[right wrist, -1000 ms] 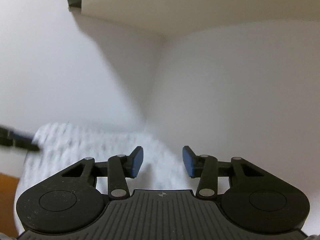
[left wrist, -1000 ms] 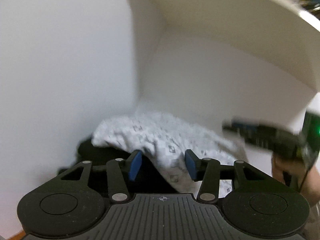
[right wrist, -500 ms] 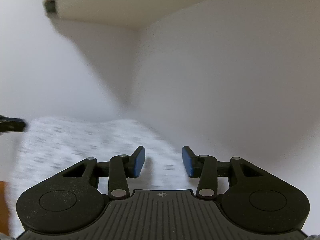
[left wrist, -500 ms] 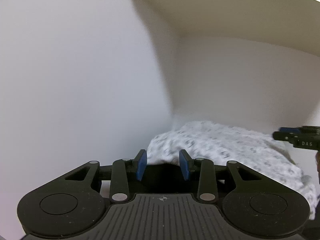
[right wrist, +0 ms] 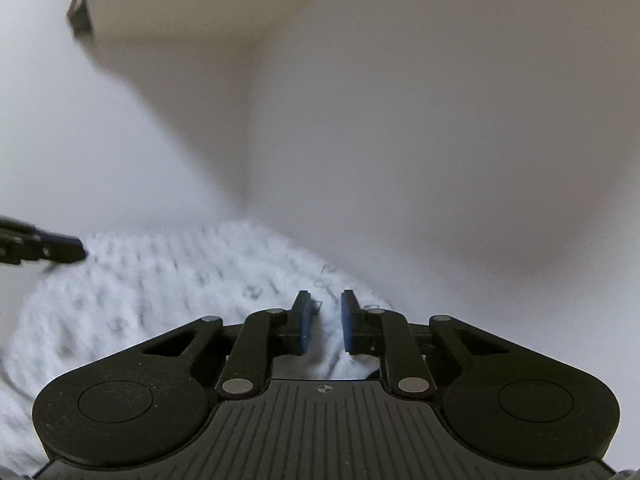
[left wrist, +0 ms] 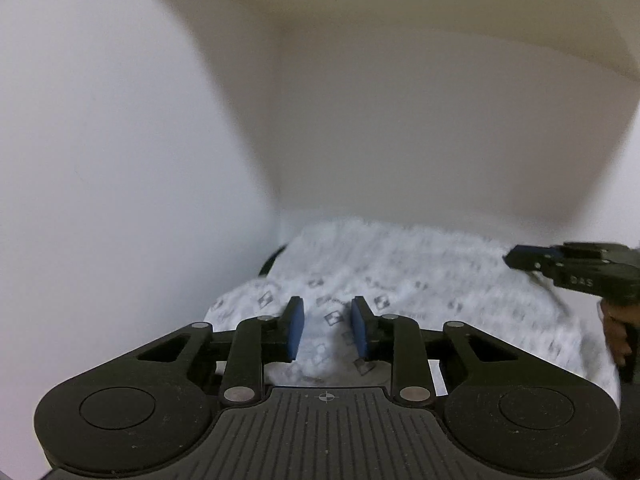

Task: Fold clothes

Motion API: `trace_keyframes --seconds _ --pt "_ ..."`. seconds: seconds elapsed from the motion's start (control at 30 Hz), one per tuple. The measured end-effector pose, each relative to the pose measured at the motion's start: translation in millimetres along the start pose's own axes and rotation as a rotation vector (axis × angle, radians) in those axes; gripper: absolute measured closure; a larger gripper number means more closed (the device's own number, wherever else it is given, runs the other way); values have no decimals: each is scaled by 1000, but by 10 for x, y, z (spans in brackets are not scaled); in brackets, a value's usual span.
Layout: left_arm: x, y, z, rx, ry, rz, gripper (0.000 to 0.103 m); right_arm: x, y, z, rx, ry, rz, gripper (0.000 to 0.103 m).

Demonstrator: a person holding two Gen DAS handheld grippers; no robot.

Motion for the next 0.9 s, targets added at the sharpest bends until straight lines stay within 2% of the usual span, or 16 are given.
trace_keyframes --seconds 0.2,0.33,0.43,0.57,0.63,0.67,0.73,0.77,0.83,0.9 --pt "57 81 159 -47 -27 -22 73 -498 30 -118 85 40 -7 92" --pt "193 81 249 -58 -21 9 73 -491 -80 -86 55 36 -9 92" --pt "199 -22 327 -64 4 47 69 -254 -94 -114 -7 35 21 87" --pt "176 -101 445 -70 41 79 67 84 -30 -442 -20 -54 20 86" --pt "2 -60 418 -62 9 28 66 249 -34 -669 -15 -110 9 78" --pt "-90 -36 400 -59 -9 0 66 330 -57 -772 -5 -132 -4 78" --pt "-174 26 287 1 4 -35 65 389 80 -820 59 -108 -61 77" --pt "-90 25 201 37 10 -46 65 405 167 -805 94 -87 -92 77" --pt "20 41 141 68 4 -65 65 492 208 -720 117 -44 -76 76" --pt "78 30 106 49 -29 -42 65 671 176 -726 128 -46 -64 75"
Point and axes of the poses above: each gripper's, at about its wrist camera, not at the fingertips, and x roughly against the way its jaws point, z to its right, y to its underside, the point moved 9 cm from there along -x, roughly the way its jaws point, and after that the axes turned 2 degrees about z, right-handed, at the moved point
